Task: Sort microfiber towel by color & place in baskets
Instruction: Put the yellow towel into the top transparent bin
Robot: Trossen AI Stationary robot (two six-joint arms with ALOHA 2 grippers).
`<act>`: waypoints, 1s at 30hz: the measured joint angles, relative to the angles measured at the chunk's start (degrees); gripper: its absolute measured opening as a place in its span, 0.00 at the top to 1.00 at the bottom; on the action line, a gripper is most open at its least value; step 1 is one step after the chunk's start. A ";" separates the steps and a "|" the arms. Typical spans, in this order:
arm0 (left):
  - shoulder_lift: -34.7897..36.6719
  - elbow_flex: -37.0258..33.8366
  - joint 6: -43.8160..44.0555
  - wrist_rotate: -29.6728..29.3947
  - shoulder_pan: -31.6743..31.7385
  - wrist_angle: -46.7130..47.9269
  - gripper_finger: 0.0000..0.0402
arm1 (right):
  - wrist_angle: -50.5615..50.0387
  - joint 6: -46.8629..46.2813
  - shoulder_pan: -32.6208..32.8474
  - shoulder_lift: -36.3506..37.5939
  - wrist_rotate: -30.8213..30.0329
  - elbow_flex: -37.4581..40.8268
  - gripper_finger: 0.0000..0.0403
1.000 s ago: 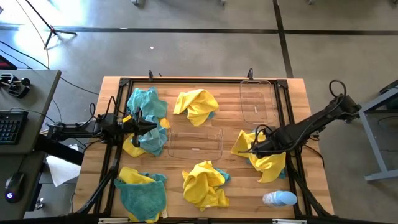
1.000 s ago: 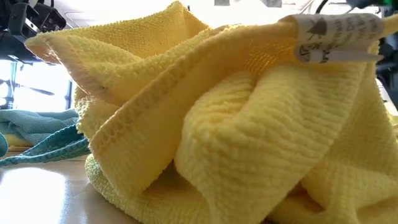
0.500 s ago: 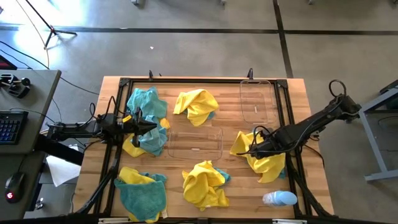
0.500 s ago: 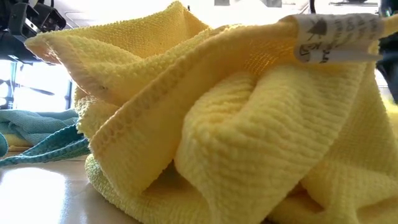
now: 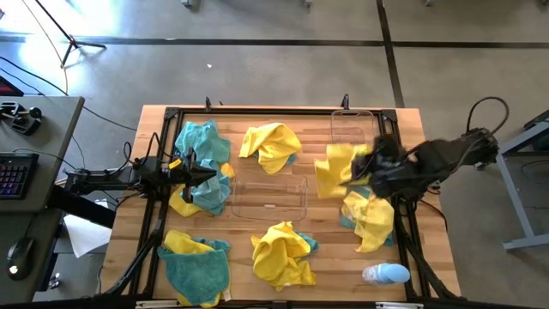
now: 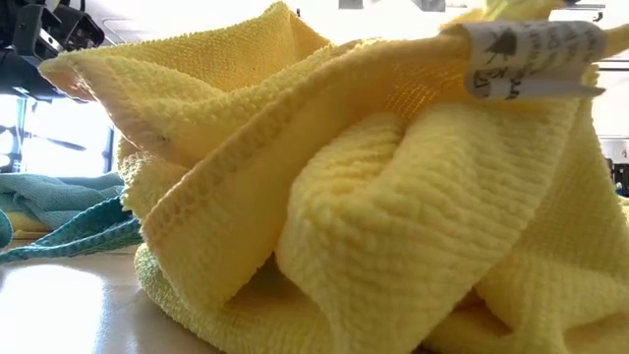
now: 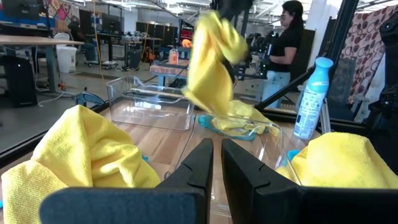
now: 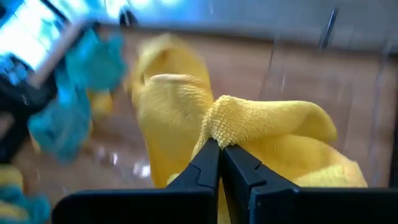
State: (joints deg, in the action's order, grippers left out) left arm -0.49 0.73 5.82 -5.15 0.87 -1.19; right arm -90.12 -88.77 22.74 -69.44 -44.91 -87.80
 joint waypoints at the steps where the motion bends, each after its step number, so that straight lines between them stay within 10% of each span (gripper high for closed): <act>1: 0.02 0.00 0.00 0.01 0.01 0.00 0.95 | 0.05 3.17 -1.10 0.05 -1.95 -1.93 1.00; 7: 0.02 0.00 0.01 0.02 0.01 -0.01 0.95 | 0.11 28.19 -12.39 0.56 -3.46 -11.67 1.00; 14: 0.02 0.00 0.00 0.02 0.02 0.00 0.95 | 0.09 59.35 -33.20 0.69 12.82 -13.20 1.00; 30: 0.02 0.00 0.00 0.00 0.02 0.00 0.95 | 20.71 114.22 -61.07 0.67 36.94 18.88 1.00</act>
State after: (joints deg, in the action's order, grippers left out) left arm -0.47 0.73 5.82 -5.15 0.89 -1.19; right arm -69.41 25.46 -38.33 -68.77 -7.97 -68.92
